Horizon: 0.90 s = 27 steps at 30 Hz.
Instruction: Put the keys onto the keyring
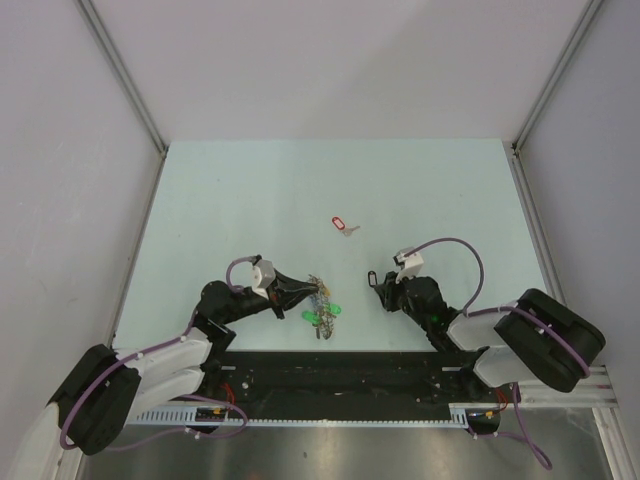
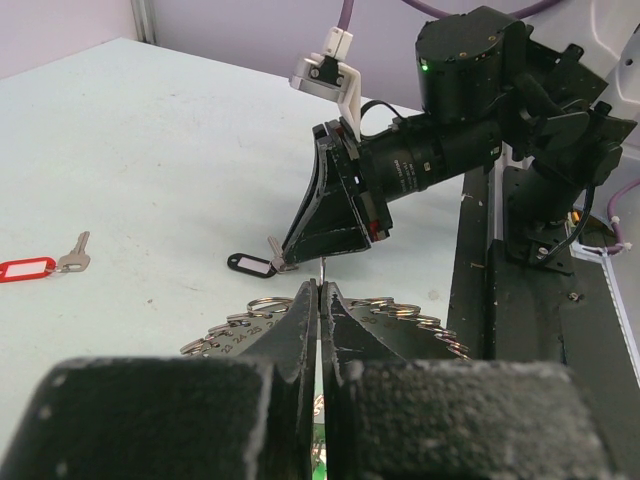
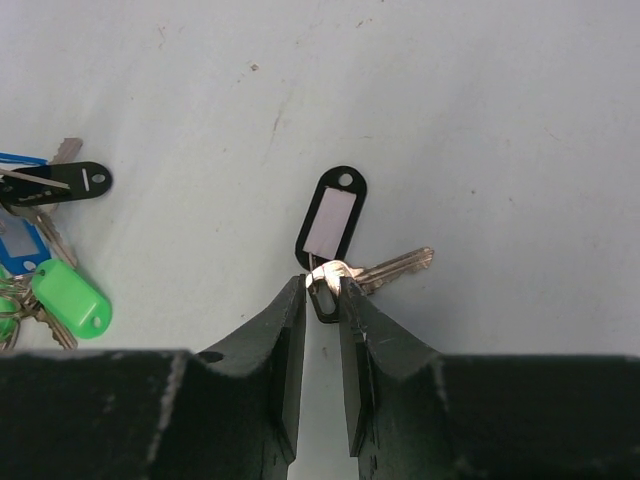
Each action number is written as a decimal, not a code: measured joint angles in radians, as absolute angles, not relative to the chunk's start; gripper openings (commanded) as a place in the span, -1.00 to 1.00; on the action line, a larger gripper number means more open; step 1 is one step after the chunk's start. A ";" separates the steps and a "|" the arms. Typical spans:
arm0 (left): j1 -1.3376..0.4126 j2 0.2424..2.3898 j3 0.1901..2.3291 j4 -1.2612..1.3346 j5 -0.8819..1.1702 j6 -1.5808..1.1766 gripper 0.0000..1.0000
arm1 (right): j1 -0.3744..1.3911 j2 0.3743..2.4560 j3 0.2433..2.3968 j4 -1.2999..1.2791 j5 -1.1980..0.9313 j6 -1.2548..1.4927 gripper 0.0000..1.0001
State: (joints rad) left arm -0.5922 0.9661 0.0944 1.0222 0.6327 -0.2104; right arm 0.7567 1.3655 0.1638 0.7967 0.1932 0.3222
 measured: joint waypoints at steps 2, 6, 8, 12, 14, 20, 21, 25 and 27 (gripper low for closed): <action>-0.592 0.966 0.094 1.022 0.633 -0.210 -0.99 | 0.755 1.381 0.164 0.805 0.192 0.322 -0.51; -0.592 0.966 0.094 1.022 0.633 -0.211 -0.99 | 0.751 1.408 0.163 0.825 0.186 0.322 -0.52; -0.592 0.966 0.094 1.022 0.633 -0.211 -0.99 | 0.751 1.419 0.163 0.843 0.182 0.322 -0.52; -0.592 0.966 0.094 1.022 0.633 -0.211 -0.99 | 0.751 1.428 0.163 0.859 0.173 0.321 -0.51; -0.592 0.966 0.094 1.022 0.633 -0.211 -0.99 | 0.751 1.428 0.163 0.859 0.170 0.321 -0.52; -0.592 0.966 0.094 1.022 0.633 -0.211 -0.99 | 0.751 1.404 0.163 0.855 0.168 0.321 -0.52; -0.592 0.966 0.094 1.022 0.633 -0.211 -0.99 | 0.751 1.398 0.163 0.855 0.168 0.321 -0.52; -0.592 0.966 0.094 1.022 0.633 -0.211 -0.99 | 0.752 1.389 0.164 0.851 0.171 0.321 -0.52; -0.592 0.966 0.094 1.022 0.633 -0.211 -0.99 | 0.752 1.390 0.164 0.849 0.174 0.321 -0.52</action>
State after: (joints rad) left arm -0.5922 0.9661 0.0944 1.0222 0.6331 -0.2111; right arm 0.7517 1.3903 0.1638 0.8490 0.1741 0.3210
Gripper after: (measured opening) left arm 0.006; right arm 0.242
